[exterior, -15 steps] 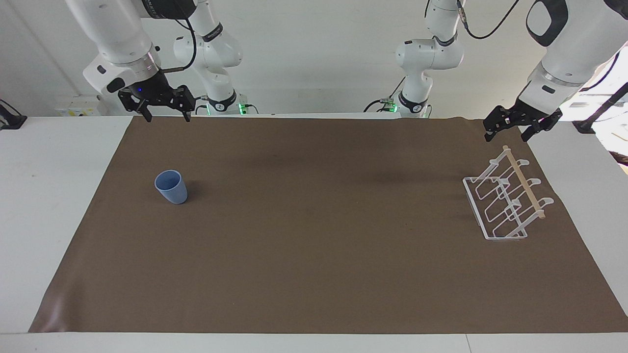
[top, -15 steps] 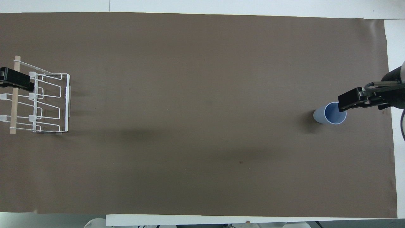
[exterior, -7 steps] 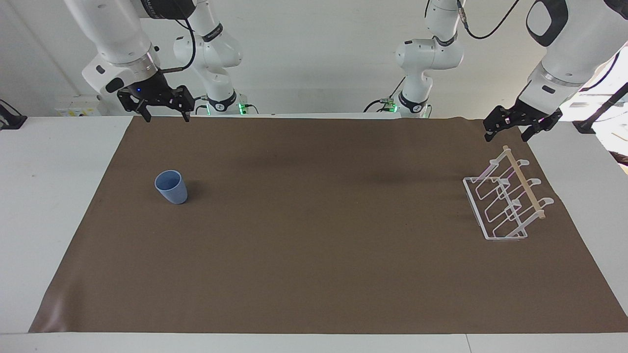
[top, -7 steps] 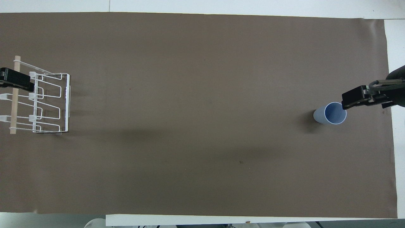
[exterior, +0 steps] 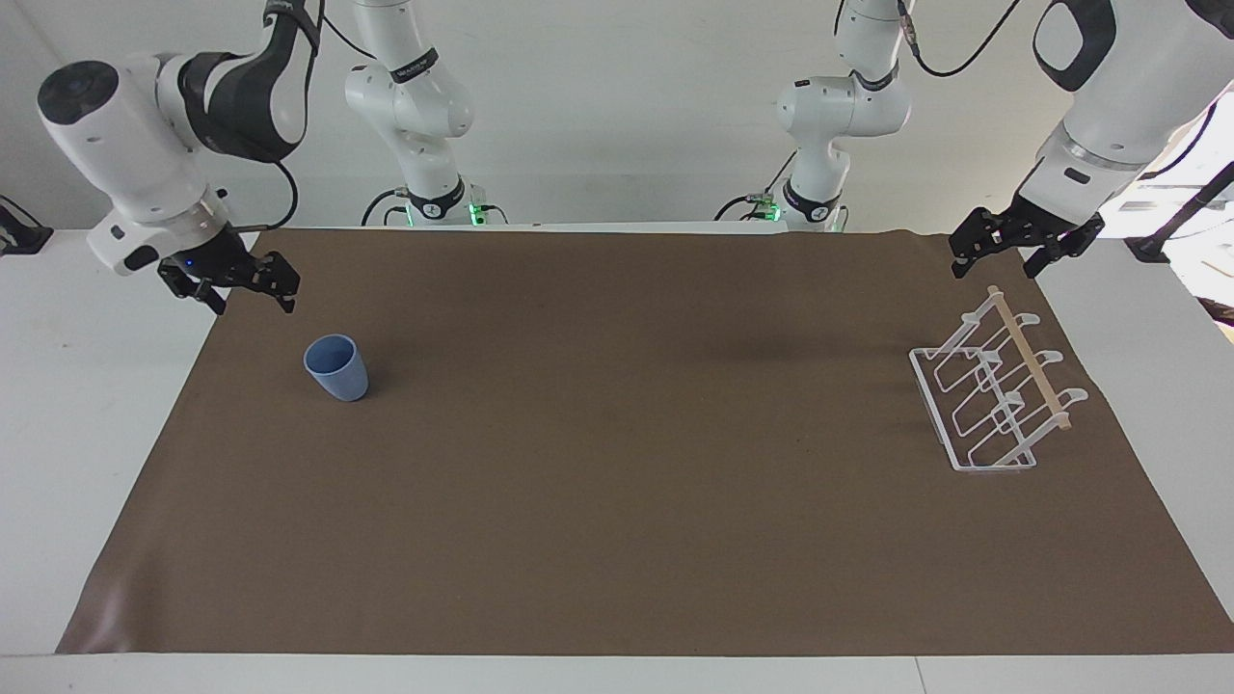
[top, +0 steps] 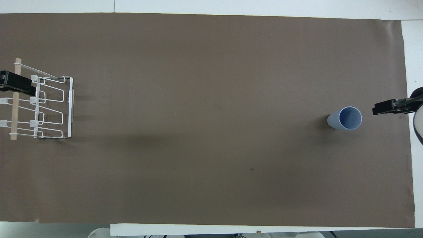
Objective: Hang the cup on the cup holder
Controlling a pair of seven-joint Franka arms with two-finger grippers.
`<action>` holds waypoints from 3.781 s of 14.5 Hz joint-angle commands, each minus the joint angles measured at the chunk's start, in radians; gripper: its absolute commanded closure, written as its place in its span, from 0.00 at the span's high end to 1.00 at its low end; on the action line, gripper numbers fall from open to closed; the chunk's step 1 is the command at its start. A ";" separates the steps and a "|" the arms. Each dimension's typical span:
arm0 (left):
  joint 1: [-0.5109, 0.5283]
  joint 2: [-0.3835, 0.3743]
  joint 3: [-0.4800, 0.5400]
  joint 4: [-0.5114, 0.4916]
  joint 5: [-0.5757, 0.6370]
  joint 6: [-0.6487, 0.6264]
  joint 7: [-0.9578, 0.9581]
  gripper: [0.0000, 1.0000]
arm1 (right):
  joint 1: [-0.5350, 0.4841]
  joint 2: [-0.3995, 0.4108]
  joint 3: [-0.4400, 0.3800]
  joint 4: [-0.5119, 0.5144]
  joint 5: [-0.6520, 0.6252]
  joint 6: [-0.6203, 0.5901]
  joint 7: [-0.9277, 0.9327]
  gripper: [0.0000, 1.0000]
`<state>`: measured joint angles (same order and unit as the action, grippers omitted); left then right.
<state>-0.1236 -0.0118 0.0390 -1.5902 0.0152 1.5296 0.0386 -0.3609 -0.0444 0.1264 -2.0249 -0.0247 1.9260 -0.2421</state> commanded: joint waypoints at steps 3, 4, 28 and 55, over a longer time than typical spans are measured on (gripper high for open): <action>0.001 -0.007 0.001 -0.007 0.019 -0.013 0.014 1.00 | -0.016 0.043 0.012 -0.136 0.015 0.154 -0.049 1.00; 0.001 -0.007 0.001 -0.007 0.019 -0.013 0.014 1.00 | -0.024 0.044 0.012 -0.143 0.015 0.169 -0.055 1.00; -0.039 -0.008 -0.005 -0.016 0.006 -0.068 -0.337 1.00 | 0.080 0.089 0.029 0.041 0.226 -0.041 -0.097 0.00; -0.423 0.020 -0.021 -0.117 -0.343 0.176 -1.700 1.00 | 0.817 0.097 0.029 0.040 1.249 0.452 0.414 0.03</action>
<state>-0.5329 0.0344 0.0069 -1.6523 -0.3294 1.6870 -1.6835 0.4584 0.0546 0.1560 -1.9905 1.2004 2.3865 0.1681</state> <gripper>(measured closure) 0.000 0.943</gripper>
